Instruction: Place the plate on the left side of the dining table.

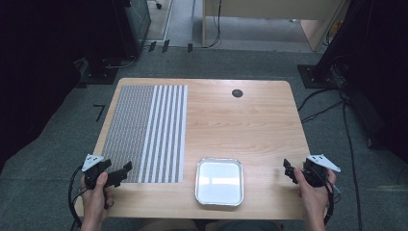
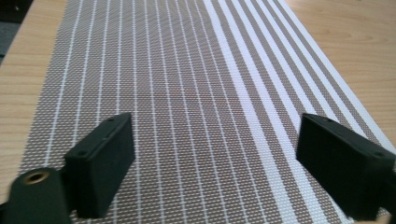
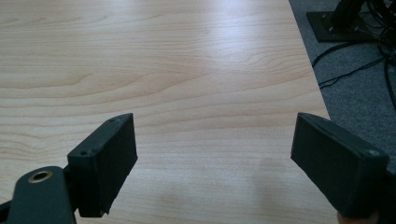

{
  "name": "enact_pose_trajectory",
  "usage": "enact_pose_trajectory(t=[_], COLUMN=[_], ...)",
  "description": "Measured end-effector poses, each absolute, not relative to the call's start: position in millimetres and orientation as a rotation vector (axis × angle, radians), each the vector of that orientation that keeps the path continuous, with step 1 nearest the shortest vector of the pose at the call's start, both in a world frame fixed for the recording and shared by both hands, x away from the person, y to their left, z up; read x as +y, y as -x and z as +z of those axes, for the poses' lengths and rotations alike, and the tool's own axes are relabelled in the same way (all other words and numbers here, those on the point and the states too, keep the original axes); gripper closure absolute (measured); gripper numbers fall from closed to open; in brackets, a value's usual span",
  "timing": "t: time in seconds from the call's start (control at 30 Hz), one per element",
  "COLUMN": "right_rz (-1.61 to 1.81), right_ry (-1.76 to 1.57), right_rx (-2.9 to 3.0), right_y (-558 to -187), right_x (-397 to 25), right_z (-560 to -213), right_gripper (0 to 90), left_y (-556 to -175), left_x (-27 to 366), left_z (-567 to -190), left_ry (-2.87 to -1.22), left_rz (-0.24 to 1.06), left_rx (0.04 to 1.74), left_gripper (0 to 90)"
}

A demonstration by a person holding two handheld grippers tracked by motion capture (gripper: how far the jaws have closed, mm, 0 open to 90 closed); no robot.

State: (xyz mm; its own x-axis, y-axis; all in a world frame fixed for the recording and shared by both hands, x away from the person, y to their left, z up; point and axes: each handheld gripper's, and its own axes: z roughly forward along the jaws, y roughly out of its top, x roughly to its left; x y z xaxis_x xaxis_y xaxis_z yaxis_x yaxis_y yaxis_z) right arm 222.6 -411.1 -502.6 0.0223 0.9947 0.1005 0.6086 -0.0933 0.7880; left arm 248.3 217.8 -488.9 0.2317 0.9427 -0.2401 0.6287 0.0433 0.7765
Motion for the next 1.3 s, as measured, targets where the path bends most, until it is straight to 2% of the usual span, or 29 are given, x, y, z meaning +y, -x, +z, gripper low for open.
enact_pose_trajectory(t=[0.23,0.83,1.1,1.3], right_rz=[0.919,0.943,0.956,0.966], right_ry=[-1.744,-1.712,-1.712,-1.707], right_rx=[1.653,1.690,1.702,1.703], right_y=[-222.9,-224.8,-225.5,-225.9], right_x=[-403.2,-384.9,-377.7,-372.1], right_z=[-501.8,-502.3,-502.2,-501.8], right_gripper=[14.3,14.3,14.1,14.3], left_y=[-249.6,-249.5,-249.2,-248.0], left_x=[202.3,167.3,152.7,137.0], left_z=[-487.8,-488.1,-489.2,-490.2], left_ry=[-1.664,-1.736,-1.762,-1.773], left_rz=[0.435,0.411,0.353,0.351], left_rx=[1.462,1.386,1.337,1.325], left_gripper=[2.4,2.5,2.6,4.9])
